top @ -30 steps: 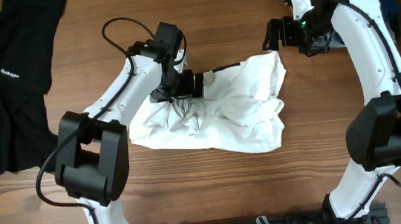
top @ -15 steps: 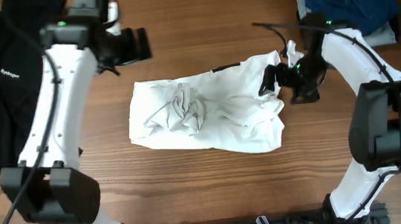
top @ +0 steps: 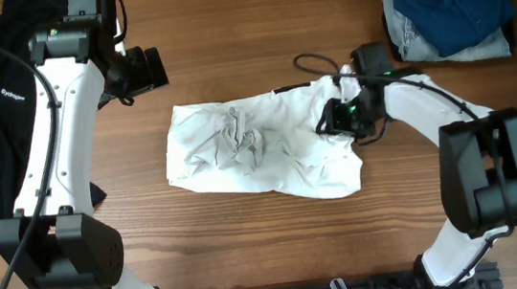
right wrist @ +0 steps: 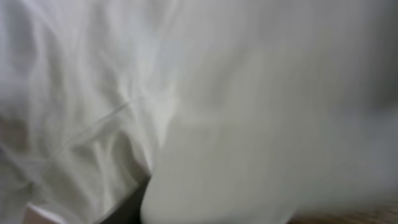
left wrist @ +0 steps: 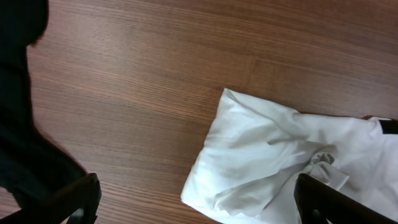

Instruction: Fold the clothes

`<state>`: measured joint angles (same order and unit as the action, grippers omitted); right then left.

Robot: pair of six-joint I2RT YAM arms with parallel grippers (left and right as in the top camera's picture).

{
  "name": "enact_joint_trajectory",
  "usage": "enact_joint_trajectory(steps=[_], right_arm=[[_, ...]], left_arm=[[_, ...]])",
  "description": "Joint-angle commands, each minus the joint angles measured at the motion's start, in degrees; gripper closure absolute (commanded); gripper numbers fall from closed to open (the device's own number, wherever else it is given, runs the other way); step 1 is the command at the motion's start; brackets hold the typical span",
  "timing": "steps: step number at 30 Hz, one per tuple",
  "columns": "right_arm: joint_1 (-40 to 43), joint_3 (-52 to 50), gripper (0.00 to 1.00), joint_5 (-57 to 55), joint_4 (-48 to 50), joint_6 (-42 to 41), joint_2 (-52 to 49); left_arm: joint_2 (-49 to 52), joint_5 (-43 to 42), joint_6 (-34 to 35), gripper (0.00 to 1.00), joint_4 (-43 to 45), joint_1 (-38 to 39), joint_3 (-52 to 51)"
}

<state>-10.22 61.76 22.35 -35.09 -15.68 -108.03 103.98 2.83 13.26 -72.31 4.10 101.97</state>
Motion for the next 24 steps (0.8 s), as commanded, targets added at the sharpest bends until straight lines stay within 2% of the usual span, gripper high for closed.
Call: enact_joint_trajectory(steps=[1,4,9,13,19,21,24], right_arm=[[0.22,-3.26,0.96,-8.72,-2.05,-3.96,-3.50],[5.53,-2.25,0.96,-8.13,-3.45,-2.49,-3.10],[17.68,4.85,0.97,-1.66,-12.76,7.80,0.90],[19.10,11.58,0.96,-1.27,-21.11,10.86,3.96],[8.46,23.12,0.96,-1.29,-30.64,8.90,5.29],[-1.92,25.20,0.96,-2.43,-28.48,2.80,5.29],[-10.23,25.20,0.96,-3.98,-23.98,-1.81,4.83]], left_arm=[[-0.74,3.85,0.52,0.00,-0.42,-0.26,0.42],[-0.74,8.15,0.52,0.00,-0.79,-0.42,0.42],[-0.74,11.21,0.50,0.00,-0.85,-3.65,0.42],[-0.74,11.19,0.50,0.00,-0.81,-7.17,0.42],[-0.74,11.15,0.50,0.00,-0.81,-10.78,0.42],[-0.66,10.71,0.50,0.00,-0.81,-10.75,0.39],[-0.13,9.35,0.50,0.00,-0.81,-10.75,0.39]])
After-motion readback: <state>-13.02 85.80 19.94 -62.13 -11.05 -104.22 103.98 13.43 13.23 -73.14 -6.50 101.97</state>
